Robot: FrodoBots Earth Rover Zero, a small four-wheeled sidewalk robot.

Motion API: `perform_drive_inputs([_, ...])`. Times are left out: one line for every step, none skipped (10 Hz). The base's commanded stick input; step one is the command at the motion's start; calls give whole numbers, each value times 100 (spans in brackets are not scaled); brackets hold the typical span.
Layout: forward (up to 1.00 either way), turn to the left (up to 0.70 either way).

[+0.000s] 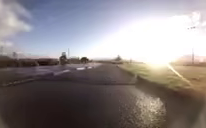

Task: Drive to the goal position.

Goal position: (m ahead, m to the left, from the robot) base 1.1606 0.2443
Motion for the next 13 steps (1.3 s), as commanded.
perform_drive_inputs([45, 0])
perform_drive_inputs([45, 0])
perform_drive_inputs([45, 0])
perform_drive_inputs([45, 0])
perform_drive_inputs([45, 0])
perform_drive_inputs([45, 0])
perform_drive_inputs([45, 0])
perform_drive_inputs([45, 0])
perform_drive_inputs([45, 0])
perform_drive_inputs([45, 0])
perform_drive_inputs([45, 0])
perform_drive_inputs([45, 0])
perform_drive_inputs([45, 0])
